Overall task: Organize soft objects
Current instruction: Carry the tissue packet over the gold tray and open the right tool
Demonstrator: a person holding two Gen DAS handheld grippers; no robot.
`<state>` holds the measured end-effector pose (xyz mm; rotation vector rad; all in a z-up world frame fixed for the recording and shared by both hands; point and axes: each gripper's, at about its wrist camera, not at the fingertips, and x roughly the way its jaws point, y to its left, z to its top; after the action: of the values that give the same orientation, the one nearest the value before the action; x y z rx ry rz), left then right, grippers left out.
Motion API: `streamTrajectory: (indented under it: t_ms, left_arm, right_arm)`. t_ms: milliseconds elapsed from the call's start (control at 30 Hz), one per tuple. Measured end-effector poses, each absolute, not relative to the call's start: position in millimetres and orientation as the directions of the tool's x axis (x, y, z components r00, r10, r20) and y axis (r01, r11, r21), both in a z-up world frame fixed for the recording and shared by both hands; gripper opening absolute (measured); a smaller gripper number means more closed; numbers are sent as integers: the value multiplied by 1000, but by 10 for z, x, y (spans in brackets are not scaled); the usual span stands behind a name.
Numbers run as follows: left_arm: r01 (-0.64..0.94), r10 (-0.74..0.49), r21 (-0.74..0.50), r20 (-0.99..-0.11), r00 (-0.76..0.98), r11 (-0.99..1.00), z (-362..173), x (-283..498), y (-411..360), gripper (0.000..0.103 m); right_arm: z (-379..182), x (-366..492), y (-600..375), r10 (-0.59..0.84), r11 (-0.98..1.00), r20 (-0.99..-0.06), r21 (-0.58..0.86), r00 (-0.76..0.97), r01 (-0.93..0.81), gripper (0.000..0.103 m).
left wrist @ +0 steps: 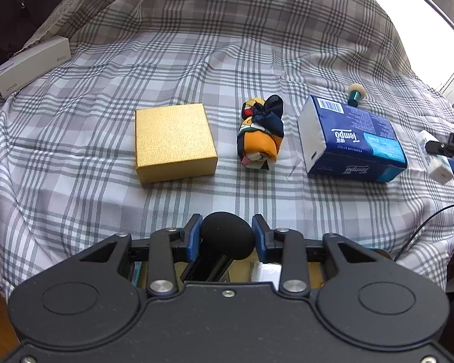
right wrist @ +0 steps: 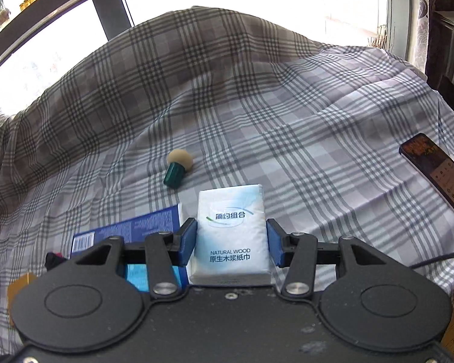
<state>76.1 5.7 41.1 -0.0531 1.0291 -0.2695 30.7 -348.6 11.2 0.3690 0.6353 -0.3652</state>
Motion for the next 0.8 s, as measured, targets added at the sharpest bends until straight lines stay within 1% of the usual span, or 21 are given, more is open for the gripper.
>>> streamTrajectory:
  t_ms: [133,167,200,367,467,600,733,800]
  left_arm:
    - [185,-224,-151,-845,485,971,387,656,111,36]
    - [180,-220,-150,-847,484,972,382,635,126,36]
    - [178,-219,-150,-850,479,973,373,614,142,36]
    - [184,-209,-137,-861,463,973,318,476,168,36]
    - [189,-207,-134,-867,453,973,296,393,171,36]
    - [187,-208,-137,-871,445,973,280,315,182,36]
    - [179,-204,-137,-873,442,974,264,292,207,36]
    - [171,-206,-144,-873,443,975,267,302,229,37]
  right_arm:
    - [8,-165,-3169,-121,903,-640,247,759,351,48]
    - [-19,-404,-2978,-59,915,-639,272,767,298,48]
    - [-19,-404,-2978,-59,915,-639,272,767,298,48]
    - [-56,-843,-2575,74,920,-623,344,779,188,48]
    - [-74,-1009,-2338,133,925,-623,357,771,128,48]
    - [-44,-1104,-2126,199,936,-616,351,762,40,48]
    - [-33,-1156,-1952,230,947,-616,320,754,-28,48]
    - [-38,-1155,-1934,234,948,-616,317,752,-35,48]
